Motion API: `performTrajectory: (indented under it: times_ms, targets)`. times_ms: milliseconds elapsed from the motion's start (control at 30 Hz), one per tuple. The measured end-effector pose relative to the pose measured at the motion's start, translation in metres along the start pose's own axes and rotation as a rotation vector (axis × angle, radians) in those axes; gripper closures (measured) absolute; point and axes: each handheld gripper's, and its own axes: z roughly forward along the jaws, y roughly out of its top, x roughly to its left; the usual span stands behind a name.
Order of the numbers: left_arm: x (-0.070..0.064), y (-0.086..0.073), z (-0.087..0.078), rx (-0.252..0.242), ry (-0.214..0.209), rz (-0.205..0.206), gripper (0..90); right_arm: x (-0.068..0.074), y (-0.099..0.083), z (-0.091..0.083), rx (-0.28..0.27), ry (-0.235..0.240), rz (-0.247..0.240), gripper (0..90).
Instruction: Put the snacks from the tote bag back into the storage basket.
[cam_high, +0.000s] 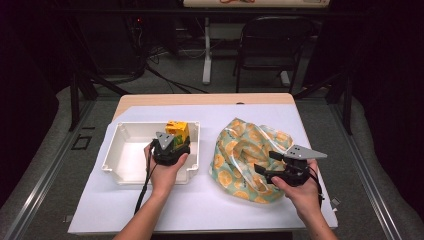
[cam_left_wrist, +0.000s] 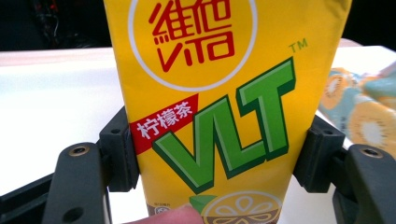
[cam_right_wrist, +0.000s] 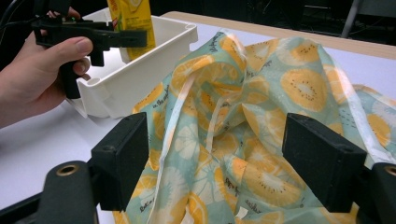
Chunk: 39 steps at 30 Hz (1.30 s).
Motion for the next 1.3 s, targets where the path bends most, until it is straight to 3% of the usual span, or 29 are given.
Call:
performTrajectory:
  times_ms: [200,433,500,933,1300]
  targets:
    - [0.001,0.000,0.011,0.051,0.055,-0.009,31.4,0.000,-0.001,0.001,-0.002,-0.002,-0.003,22.6]
    - [0.003,0.003,0.023,0.058,0.081,-0.027,31.4,-0.002,-0.003,0.004,0.004,-0.001,-0.001,22.9]
    - [0.004,0.003,0.027,0.064,0.072,-0.050,31.4,-0.002,-0.003,0.004,0.005,-0.001,-0.006,23.1]
    - [-0.002,-0.004,0.035,0.097,0.097,0.021,31.1,-0.005,-0.005,0.007,0.014,-0.005,-0.006,23.5]
    - [-0.003,-0.002,0.033,0.136,0.099,0.019,30.4,-0.004,-0.006,0.009,0.029,-0.004,-0.009,23.7]
